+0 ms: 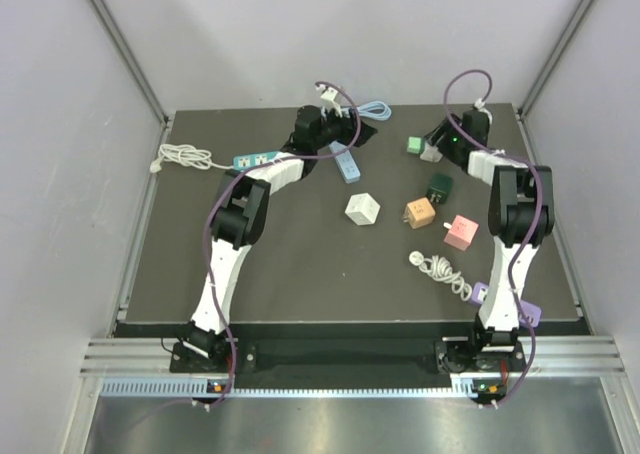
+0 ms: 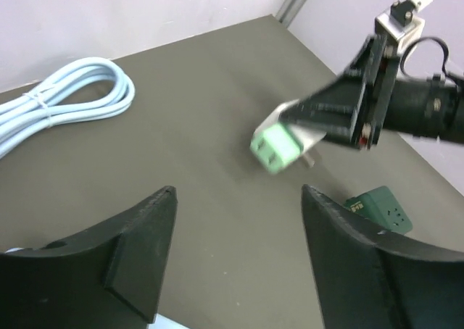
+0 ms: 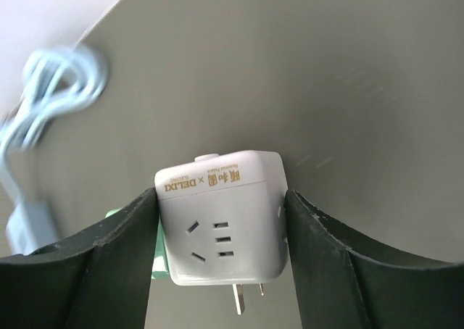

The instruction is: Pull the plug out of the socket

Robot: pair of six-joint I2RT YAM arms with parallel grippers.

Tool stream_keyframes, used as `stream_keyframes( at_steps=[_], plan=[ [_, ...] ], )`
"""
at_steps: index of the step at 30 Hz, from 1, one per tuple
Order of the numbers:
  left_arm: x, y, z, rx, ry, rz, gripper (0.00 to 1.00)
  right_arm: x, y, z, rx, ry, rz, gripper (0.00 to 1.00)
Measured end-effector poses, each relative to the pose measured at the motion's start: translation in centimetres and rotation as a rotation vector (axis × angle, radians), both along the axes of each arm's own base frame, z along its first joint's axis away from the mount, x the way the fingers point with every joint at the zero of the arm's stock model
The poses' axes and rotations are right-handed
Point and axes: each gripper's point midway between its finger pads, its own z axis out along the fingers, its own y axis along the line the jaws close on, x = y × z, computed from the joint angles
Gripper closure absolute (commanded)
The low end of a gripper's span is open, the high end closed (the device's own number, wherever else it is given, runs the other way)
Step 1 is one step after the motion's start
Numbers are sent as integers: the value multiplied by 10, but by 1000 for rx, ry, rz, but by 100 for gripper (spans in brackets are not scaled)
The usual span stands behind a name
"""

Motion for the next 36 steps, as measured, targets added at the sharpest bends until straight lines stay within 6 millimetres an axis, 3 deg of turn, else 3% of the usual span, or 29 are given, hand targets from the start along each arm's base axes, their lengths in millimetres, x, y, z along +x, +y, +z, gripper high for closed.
stream_keyframes(
  at_steps=[5, 11, 19, 26, 29, 32, 36],
  plan=[
    [1, -9, -10, -33, 48, -37, 21, -24, 59, 1, 28, -75, 178, 100],
    [-2, -15, -34, -63, 137, -70, 19, -27, 100, 5, 58, -126, 344, 100],
    [-4, -17, -44, -99, 218, -65, 17, -21, 109, 6, 74, -168, 396, 100],
    [-10, -21, -47, -161, 287, -94, 27, -18, 111, 12, 99, -208, 389, 100],
    [-13, -23, -62, -173, 338, -106, 25, -18, 114, 13, 125, -221, 392, 100],
    [-13, -26, -60, -201, 352, -121, 23, -17, 118, 10, 151, -225, 398, 100],
    [-10, -31, -58, -246, 373, -139, 32, -17, 120, 11, 169, -231, 400, 100]
  ],
)
